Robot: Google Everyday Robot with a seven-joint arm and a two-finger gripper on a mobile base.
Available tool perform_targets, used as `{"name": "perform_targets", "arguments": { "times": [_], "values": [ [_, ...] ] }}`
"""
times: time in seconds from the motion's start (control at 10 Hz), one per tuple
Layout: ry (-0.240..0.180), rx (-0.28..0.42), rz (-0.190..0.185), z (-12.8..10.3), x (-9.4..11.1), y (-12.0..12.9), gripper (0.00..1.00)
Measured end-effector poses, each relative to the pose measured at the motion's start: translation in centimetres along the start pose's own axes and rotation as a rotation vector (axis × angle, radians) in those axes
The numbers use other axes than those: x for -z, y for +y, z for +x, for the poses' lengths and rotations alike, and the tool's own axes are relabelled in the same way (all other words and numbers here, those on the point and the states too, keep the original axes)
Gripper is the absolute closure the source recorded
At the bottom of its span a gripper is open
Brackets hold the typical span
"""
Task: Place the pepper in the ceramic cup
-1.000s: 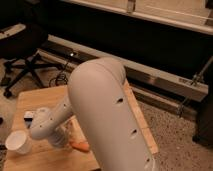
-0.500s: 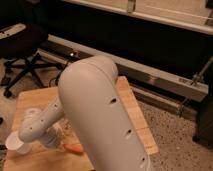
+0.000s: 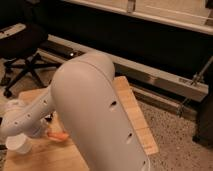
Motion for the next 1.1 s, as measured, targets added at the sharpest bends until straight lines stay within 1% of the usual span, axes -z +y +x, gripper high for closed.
{"name": "perform_targets", "arguments": {
  "times": [0.2,0.3,0.5,0.6,0.8,0.9,1.1],
  "values": [
    [-0.127,0.007,0.062,-3.7,2.8,-2.6,1.00],
    [-0.188,0.009,0.085,-5.2,4.2,-3.7,1.00],
    [-0.307,0.014,0.124,-7.5,7.2,-5.7,1.00],
    [-0.345,0.020,0.133,-8.2,8.2,-6.3,1.00],
    [-0.406,0.039,0.137,-9.4,9.5,-6.6,1.00],
    [-0.440,0.052,0.130,-10.1,9.9,-6.4,1.00],
    [-0.498,0.088,0.103,-11.6,10.2,-5.4,1.00]
  ]
}}
